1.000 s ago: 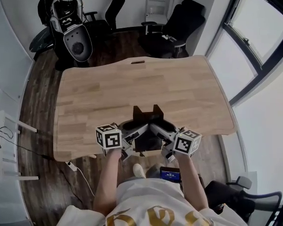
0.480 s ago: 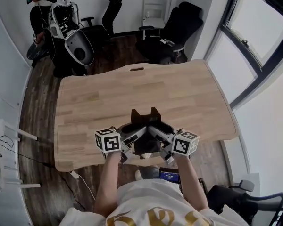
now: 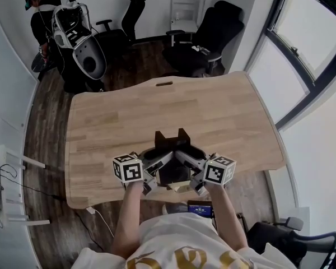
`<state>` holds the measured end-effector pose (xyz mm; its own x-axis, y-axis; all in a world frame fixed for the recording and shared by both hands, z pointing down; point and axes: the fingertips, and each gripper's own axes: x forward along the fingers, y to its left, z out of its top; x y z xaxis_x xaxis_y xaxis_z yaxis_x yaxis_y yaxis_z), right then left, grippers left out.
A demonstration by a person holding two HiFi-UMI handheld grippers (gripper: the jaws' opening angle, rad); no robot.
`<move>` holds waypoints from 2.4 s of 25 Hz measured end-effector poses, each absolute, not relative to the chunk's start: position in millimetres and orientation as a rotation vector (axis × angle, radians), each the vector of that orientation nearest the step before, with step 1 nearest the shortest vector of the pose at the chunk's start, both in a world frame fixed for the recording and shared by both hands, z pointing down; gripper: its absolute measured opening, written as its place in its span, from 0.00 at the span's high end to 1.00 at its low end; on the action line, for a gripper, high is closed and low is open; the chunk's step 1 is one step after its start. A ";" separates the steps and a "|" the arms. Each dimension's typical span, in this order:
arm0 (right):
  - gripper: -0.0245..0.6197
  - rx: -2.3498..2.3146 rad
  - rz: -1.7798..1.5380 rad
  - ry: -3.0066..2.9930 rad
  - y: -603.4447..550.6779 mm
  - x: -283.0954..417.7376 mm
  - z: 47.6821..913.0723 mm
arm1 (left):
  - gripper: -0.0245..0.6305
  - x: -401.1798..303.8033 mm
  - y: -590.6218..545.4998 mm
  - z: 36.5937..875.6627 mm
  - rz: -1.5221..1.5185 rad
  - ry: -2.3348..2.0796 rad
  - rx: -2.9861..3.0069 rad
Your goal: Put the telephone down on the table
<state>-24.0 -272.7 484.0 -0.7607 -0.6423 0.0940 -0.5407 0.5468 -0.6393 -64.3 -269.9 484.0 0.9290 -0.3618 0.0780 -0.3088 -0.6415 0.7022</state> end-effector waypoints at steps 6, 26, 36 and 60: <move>0.58 -1.014 -1.034 2.634 -287.5 -29.0 491.7 | 0.66 -68.8 -284.1 492.9 -0.096 -0.474 2.287; 0.58 -1.043 -1.254 2.599 -336.1 -14.5 566.6 | 0.66 -54.5 -332.4 566.4 -0.055 -0.456 2.150; 0.58 -1.024 -1.396 2.565 -365.1 -18.8 606.0 | 0.66 -58.5 -361.0 604.6 -0.025 -0.474 2.078; 0.58 -1.021 -1.546 2.529 -392.2 -18.7 655.7 | 0.66 -58.3 -388.2 653.9 0.005 -0.473 1.990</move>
